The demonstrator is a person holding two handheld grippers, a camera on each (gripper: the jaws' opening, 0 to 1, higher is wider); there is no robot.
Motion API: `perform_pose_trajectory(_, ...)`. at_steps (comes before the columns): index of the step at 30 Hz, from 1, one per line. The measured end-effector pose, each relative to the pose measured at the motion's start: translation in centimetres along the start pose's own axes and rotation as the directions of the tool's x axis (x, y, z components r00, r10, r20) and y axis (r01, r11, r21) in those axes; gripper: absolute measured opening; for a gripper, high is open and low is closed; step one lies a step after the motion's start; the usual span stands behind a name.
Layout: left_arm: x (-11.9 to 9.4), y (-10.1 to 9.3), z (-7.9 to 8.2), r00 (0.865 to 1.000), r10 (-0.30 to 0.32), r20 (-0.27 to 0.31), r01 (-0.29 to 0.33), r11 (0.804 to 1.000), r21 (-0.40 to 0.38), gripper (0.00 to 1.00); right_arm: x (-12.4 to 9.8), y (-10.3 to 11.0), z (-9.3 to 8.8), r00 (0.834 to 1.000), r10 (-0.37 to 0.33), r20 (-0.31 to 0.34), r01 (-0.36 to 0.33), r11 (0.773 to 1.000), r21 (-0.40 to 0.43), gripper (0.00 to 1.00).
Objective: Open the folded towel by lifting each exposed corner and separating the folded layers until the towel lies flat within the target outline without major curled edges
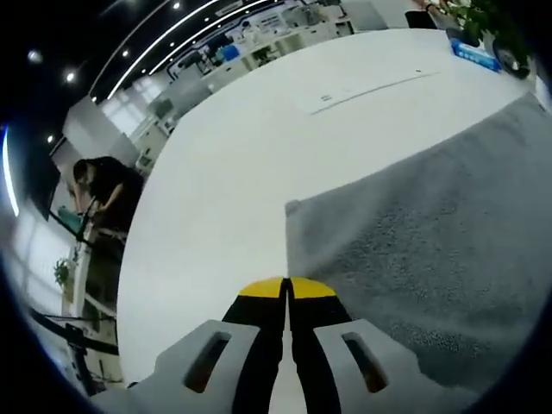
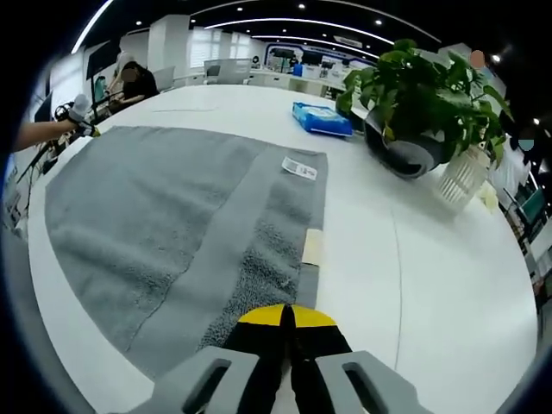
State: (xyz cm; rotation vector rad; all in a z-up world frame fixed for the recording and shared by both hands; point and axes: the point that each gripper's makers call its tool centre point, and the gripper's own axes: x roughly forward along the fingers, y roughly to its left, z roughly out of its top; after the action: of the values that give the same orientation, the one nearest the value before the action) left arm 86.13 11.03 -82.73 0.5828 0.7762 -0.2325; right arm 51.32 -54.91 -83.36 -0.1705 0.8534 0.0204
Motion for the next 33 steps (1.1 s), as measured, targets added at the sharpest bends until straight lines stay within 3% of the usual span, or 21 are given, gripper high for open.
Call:
perform_pose_trajectory(6, 1.2, 0.9, 0.2, 1.0, 0.015, -0.007, -0.015, 1.0, 0.022, 0.0, 1.0, -0.4, 1.1, 1.0, 0.002, 0.014, -0.002, 1.0, -0.008, 0.0)
perform_pose_trajectory(11, 1.6, 1.4, 0.3, 1.0, 0.013, -0.007, -0.013, 0.999, -0.038, 0.0, 1.5, -0.7, 1.6, 1.0, 0.009, 0.021, -0.009, 1.0, -0.004, 0.0)
perform_pose_trajectory(15, 1.7, 1.6, 0.1, 1.0, 0.003, 0.004, -0.002, 0.992, -0.129, 0.0, 1.7, -0.7, 1.9, 1.0, 0.011, 0.024, -0.011, 1.0, -0.004, 0.0)
perform_pose_trajectory(17, 1.7, 1.5, 0.1, 1.0, -0.003, 0.016, 0.005, 0.984, -0.177, 0.0, 1.7, -0.7, 2.0, 1.0, 0.0, 0.02, 0.001, 0.998, -0.055, 0.0)
perform_pose_trajectory(18, 1.6, 1.4, 0.1, 1.0, -0.002, 0.022, 0.006, 0.984, -0.179, 0.0, 1.8, -0.6, 2.1, 1.0, -0.005, 0.026, 0.007, 0.997, -0.071, 0.0)
perform_pose_trajectory(19, 1.4, 1.2, 0.0, 1.0, -0.008, 0.026, 0.013, 0.98, -0.201, 0.0, 1.8, -0.6, 2.1, 1.0, -0.011, 0.027, 0.012, 0.999, -0.031, 0.0)
perform_pose_trajectory(20, 1.2, 1.0, -0.1, 1.0, -0.016, 0.018, 0.02, 0.976, -0.219, 0.0, 1.9, -0.6, 2.3, 0.999, -0.022, 0.042, 0.018, 0.996, 0.083, 0.0)
perform_pose_trajectory(21, 0.7, 0.5, 0.0, 0.999, -0.036, 0.014, 0.039, 0.967, -0.253, 0.0, 2.0, -0.5, 2.4, 0.999, -0.02, 0.048, 0.013, 0.991, 0.131, 0.0)
perform_pose_trajectory(23, 0.0, 0.4, 0.4, 0.998, -0.041, 0.04, 0.051, 0.959, -0.28, 0.0, 1.9, -0.3, 2.8, 0.999, 0.008, 0.052, -0.013, 0.994, 0.107, 0.0)
perform_pose_trajectory(26, -2.7, 0.4, 2.1, 0.992, -0.016, 0.128, 0.057, 0.945, -0.324, 0.0, 1.0, -0.6, 4.6, 0.993, -0.062, 0.102, 0.053, 0.995, 0.086, 0.0)
perform_pose_trajectory(29, -5.5, -0.1, 2.9, 0.982, -0.01, 0.188, 0.073, 0.94, -0.333, 0.03, -0.3, -0.1, 7.6, 0.972, -0.074, 0.224, 0.059, 0.996, 0.072, 0.0)
perform_pose_trajectory(30, -6.9, -0.6, 3.4, 0.972, -0.013, 0.236, 0.095, 0.936, -0.34, 0.04, -0.9, 0.2, 8.6, 0.962, -0.061, 0.268, 0.042, 0.996, 0.075, 0.0)
perform_pose_trajectory(32, -9.5, -1.9, 3.8, 0.955, -0.023, 0.295, 0.132, 0.925, -0.355, 0.05, -2.9, 0.9, 11.6, 0.909, -0.04, 0.415, -0.006, 0.994, 0.108, 0.0)
perform_pose_trajectory(33, -10.0, -2.1, 3.8, 0.952, -0.026, 0.304, 0.136, 0.927, -0.348, 0.05, -4.4, 1.2, 13.4, 0.861, -0.035, 0.507, -0.036, 0.991, 0.13, 0.0)
